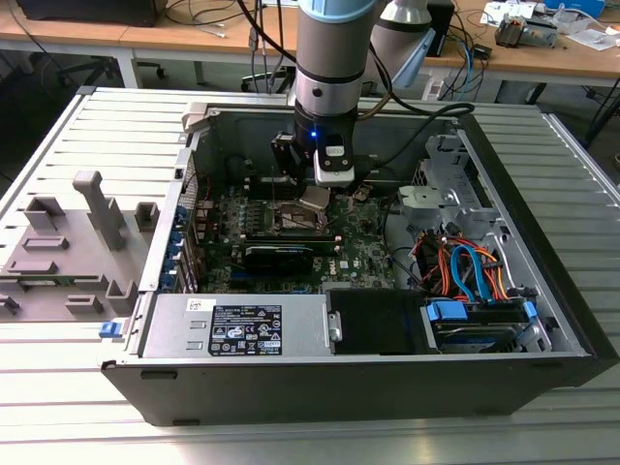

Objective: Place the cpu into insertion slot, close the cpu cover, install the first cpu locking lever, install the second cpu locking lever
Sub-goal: 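Place the cpu into insertion slot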

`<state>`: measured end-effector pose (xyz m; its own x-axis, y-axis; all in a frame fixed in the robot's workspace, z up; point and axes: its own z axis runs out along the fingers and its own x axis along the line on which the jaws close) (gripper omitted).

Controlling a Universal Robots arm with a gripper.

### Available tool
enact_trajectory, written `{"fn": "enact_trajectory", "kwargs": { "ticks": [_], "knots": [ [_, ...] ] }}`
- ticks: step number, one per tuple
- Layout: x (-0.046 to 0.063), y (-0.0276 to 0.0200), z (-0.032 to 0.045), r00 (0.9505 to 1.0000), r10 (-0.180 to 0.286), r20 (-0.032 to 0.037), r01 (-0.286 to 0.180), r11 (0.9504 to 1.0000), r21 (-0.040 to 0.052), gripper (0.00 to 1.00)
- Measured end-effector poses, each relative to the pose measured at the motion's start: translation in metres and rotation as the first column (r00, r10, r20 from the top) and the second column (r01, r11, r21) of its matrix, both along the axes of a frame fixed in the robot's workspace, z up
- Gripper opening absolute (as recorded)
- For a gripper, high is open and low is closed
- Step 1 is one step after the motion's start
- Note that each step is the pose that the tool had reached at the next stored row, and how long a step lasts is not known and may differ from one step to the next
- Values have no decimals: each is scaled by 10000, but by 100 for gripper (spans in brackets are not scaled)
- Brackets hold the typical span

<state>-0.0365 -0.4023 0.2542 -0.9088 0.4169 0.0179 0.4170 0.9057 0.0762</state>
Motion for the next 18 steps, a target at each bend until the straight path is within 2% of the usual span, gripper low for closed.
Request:
{"fn": "enact_trajectory", "kwargs": {
  "ticks": [18],
  "knots": [
    [0, 0, -1, 9998, -180, 0, 180, 9998, -1, 55]
  ]
}}
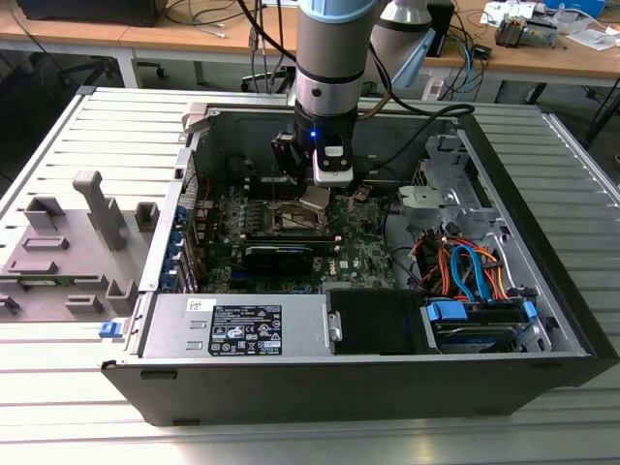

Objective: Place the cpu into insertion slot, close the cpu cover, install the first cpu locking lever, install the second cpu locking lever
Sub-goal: 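Place the cpu into insertion slot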

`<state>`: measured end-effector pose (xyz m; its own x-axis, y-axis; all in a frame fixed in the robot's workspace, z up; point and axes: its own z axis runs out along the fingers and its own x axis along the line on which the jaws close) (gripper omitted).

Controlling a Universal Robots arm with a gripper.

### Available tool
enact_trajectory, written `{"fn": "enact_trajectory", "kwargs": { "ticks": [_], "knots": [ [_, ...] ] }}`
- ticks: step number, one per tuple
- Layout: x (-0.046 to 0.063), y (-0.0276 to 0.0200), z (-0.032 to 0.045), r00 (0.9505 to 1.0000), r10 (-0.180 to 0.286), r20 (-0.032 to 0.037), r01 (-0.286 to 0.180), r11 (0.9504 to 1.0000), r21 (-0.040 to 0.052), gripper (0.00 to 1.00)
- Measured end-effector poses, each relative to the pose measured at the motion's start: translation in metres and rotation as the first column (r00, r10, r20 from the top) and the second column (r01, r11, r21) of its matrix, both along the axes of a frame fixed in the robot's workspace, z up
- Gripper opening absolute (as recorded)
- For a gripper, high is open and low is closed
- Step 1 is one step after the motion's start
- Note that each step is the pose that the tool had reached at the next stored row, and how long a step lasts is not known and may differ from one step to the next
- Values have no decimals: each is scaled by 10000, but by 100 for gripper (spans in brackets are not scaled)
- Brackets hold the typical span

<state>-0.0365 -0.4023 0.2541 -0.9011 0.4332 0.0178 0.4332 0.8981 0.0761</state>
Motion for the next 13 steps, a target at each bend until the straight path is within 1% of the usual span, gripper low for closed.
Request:
{"fn": "enact_trajectory", "kwargs": {
  "ticks": [13],
  "knots": [
    [0, 0, -1, 9999, -107, 0, 107, 9999, 1, 55]
  ]
}}
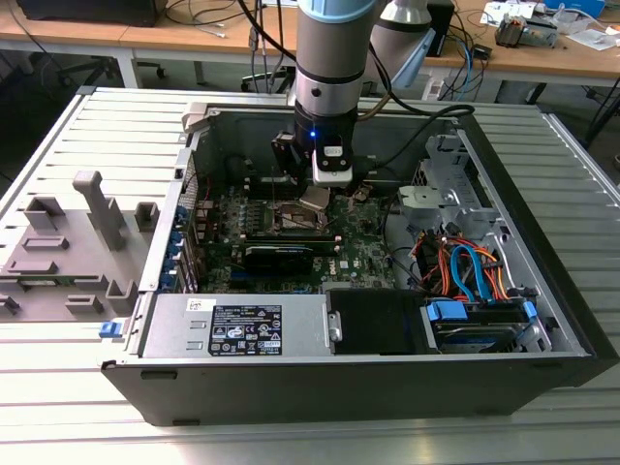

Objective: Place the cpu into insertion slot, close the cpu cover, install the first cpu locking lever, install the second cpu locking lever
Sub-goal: 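Place the cpu into insertion slot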

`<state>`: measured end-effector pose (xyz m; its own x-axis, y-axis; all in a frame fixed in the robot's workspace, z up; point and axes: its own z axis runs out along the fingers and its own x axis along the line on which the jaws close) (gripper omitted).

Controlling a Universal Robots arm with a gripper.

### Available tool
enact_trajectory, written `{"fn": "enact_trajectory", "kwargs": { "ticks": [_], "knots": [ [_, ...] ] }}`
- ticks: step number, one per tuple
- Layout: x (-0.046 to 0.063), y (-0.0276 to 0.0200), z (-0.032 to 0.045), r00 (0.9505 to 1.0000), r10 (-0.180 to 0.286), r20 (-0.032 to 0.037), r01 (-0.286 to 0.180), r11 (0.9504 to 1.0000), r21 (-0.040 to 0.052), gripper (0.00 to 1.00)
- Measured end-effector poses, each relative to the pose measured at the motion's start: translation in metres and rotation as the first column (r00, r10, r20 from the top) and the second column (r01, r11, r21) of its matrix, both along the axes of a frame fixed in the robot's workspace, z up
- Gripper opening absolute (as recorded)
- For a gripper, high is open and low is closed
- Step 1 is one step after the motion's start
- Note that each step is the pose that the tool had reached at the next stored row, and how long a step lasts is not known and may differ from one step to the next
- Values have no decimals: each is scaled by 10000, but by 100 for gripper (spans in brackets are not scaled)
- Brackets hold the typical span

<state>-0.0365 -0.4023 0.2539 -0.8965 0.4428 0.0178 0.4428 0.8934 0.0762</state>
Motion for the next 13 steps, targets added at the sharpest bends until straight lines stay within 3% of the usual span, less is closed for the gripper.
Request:
{"fn": "enact_trajectory", "kwargs": {
  "ticks": [13],
  "knots": [
    [0, 0, -1, 10000, -99, 0, 99, 10000, -1, 55]
  ]
}}
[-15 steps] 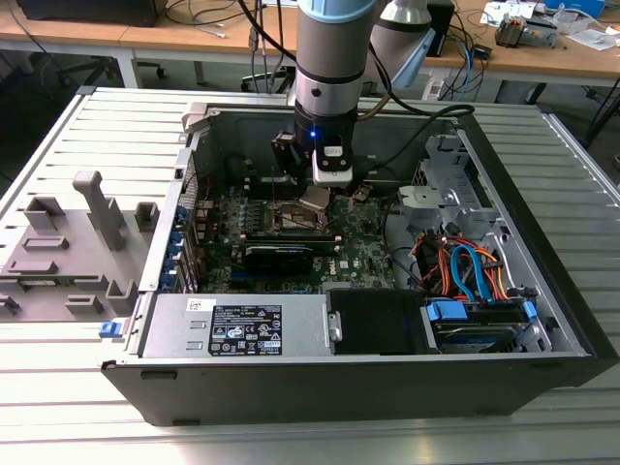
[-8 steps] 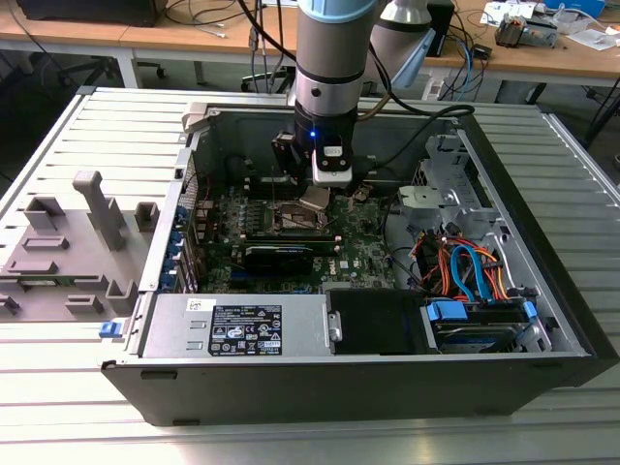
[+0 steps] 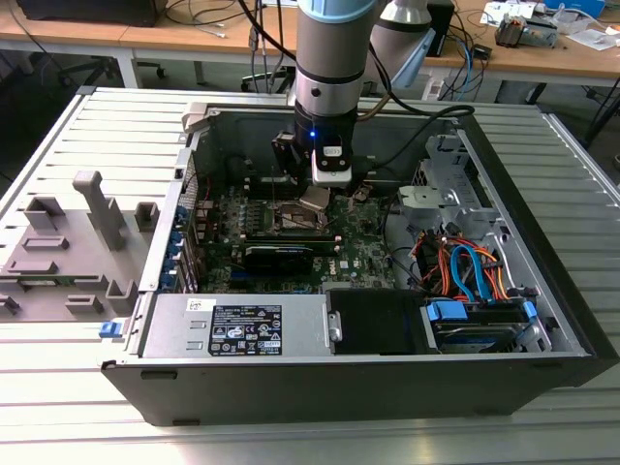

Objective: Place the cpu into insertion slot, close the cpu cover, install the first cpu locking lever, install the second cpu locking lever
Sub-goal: 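Place the cpu into insertion slot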

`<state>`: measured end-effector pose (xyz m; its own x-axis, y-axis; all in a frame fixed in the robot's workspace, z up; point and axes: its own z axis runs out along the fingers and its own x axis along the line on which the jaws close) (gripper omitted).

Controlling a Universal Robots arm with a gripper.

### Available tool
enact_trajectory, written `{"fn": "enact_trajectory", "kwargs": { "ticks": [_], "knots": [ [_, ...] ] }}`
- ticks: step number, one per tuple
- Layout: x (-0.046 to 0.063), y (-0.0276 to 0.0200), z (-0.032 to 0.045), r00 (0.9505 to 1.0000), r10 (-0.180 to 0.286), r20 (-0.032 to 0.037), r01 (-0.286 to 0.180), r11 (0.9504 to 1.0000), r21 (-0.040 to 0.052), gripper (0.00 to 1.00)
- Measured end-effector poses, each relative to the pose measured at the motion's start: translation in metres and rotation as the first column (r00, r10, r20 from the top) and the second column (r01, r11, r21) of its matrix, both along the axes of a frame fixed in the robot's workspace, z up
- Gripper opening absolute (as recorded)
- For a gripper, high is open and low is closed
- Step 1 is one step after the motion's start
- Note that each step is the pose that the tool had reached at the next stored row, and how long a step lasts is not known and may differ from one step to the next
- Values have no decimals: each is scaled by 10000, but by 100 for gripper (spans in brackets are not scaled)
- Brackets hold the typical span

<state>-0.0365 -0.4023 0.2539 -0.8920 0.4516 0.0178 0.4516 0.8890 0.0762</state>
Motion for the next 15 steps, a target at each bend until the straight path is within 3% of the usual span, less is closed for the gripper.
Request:
{"fn": "enact_trajectory", "kwargs": {
  "ticks": [15],
  "knots": [
    [0, 0, -1, 9999, -123, -1, 123, 9999, 0, 55]
  ]
}}
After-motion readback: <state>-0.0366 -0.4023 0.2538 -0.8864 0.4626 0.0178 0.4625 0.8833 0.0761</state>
